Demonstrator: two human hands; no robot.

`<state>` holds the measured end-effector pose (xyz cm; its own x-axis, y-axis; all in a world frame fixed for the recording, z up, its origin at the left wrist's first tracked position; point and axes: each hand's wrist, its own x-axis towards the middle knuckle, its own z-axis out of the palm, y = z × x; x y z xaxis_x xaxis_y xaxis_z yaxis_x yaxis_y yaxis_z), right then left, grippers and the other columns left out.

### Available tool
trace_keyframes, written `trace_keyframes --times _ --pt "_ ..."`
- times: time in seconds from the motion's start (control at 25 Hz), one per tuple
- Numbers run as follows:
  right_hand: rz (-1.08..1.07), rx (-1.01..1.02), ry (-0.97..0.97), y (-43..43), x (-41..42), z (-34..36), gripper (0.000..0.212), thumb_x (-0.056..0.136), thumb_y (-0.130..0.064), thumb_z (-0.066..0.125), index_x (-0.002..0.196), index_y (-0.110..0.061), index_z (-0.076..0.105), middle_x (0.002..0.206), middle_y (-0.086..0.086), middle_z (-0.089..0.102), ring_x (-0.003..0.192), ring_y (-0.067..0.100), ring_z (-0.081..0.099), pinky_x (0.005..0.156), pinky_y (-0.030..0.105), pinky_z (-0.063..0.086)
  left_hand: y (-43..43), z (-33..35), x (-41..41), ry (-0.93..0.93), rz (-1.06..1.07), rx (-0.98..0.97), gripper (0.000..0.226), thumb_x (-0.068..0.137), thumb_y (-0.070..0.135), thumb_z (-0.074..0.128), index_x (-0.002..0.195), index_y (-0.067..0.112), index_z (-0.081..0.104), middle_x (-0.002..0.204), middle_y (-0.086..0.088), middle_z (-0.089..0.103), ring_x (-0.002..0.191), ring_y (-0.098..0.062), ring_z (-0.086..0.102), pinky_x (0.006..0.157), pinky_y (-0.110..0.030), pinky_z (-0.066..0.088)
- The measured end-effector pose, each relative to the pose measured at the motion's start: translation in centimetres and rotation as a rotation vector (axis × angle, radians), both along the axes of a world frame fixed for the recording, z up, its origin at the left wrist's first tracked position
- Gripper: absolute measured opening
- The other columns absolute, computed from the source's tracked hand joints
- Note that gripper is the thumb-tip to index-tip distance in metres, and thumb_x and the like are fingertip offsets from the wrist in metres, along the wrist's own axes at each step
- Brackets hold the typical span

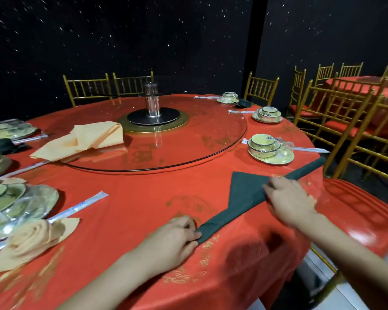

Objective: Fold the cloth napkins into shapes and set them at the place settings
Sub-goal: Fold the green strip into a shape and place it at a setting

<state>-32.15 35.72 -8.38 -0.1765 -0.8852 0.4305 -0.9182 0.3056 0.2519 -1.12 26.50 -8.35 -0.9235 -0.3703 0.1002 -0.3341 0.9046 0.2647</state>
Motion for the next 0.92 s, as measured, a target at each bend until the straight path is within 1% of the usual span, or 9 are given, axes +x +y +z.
trace_keyframes --times 0.08,0.16,0.24,0.32,0.44,0.64,0.8,0.88,0.92 --pt "0.263 -0.132 -0.127 0.0 7.4 -0.8 0.019 0.072 -0.027 0.052 0.075 -0.018 0.068 0.071 0.002 0.061 0.062 0.026 0.059 0.051 0.035 0.05 -0.9 0.8 -0.2 -0.02 -0.053 0.134 0.034 0.095 0.021 0.047 0.125 0.017 0.061 0.105 -0.003 0.05 0.098 -0.01 0.048 0.089 -0.012 0.034" --pt "0.441 -0.131 -0.18 0.8 14.3 -1.9 0.02 0.073 -0.036 0.048 0.073 -0.025 0.064 0.071 -0.005 0.059 0.065 0.018 0.056 0.058 0.033 0.045 -2.3 1.8 0.0 -0.078 -0.111 0.282 0.037 0.091 0.0 0.046 0.122 0.012 0.063 0.107 -0.008 0.055 0.095 -0.007 0.048 0.087 -0.005 0.03" --pt "0.48 -0.067 -0.223 1.7 18.4 -2.6 0.021 0.074 -0.046 0.049 0.075 -0.029 0.063 0.074 -0.011 0.057 0.068 0.012 0.053 0.064 0.027 0.038 -4.1 2.3 0.9 -0.091 -0.168 0.388 0.036 0.086 -0.004 0.048 0.113 0.008 0.068 0.108 -0.007 0.06 0.097 -0.007 0.054 0.091 -0.01 0.036" --pt "0.494 -0.064 -0.258 2.0 20.3 -3.0 0.019 0.078 -0.046 0.053 0.081 -0.03 0.063 0.077 -0.013 0.058 0.069 0.011 0.053 0.064 0.026 0.04 -5.3 2.5 2.2 -0.091 -0.212 0.417 0.03 0.084 0.002 0.054 0.107 0.011 0.071 0.109 -0.002 0.062 0.102 -0.003 0.055 0.094 -0.016 0.04" --pt "0.447 -0.143 -0.232 1.5 21.3 -3.0 0.02 0.08 -0.043 0.055 0.089 -0.028 0.065 0.077 -0.01 0.057 0.068 0.012 0.052 0.063 0.027 0.039 -5.7 2.1 3.5 -0.133 -0.223 0.362 0.029 0.085 0.008 0.063 0.109 0.022 0.071 0.115 0.005 0.058 0.11 0.004 0.048 0.098 -0.011 0.032" --pt "0.29 -0.229 -0.252 1.2 22.8 -3.6 0.02 0.078 -0.039 0.056 0.062 -0.028 0.063 0.063 -0.01 0.05 0.059 0.013 0.048 0.064 0.028 0.029 -6.2 1.3 4.2 -0.195 -0.232 0.31 0.04 0.084 0.014 0.068 0.115 0.039 0.064 0.123 0.016 0.045 0.119 0.001 0.036 0.1 -0.007 0.023" --pt "0.013 -0.317 -0.521 1.4 23.6 -4.3 0.026 0.067 -0.048 0.052 0.049 -0.03 0.049 0.053 -0.016 0.042 0.057 0.003 0.049 0.061 0.025 0.033 -5.6 0.9 4.6 -0.051 -0.181 0.496 0.034 0.077 0.027 0.072 0.083 0.059 0.064 0.113 0.025 0.055 0.114 0.005 0.045 0.101 -0.016 0.031" --pt "-0.029 -0.347 -0.54 1.4 23.7 -4.5 0.029 0.066 -0.05 0.051 0.049 -0.029 0.041 0.052 -0.016 0.039 0.057 0.003 0.049 0.059 0.025 0.033 -5.1 0.3 4.2 -0.003 -0.115 0.486 0.01 0.076 0.044 0.064 0.069 0.052 0.064 0.104 0.027 0.057 0.109 0.006 0.047 0.104 -0.024 0.028" --pt "-0.026 -0.378 -0.529 1.4 23.5 -4.7 0.029 0.066 -0.05 0.052 0.051 -0.028 0.044 0.052 -0.016 0.042 0.058 0.005 0.051 0.061 0.027 0.033 -4.9 0.1 3.9 -0.012 -0.085 0.425 0.014 0.076 0.051 0.058 0.066 0.043 0.062 0.1 0.027 0.056 0.106 0.008 0.046 0.105 -0.027 0.026"
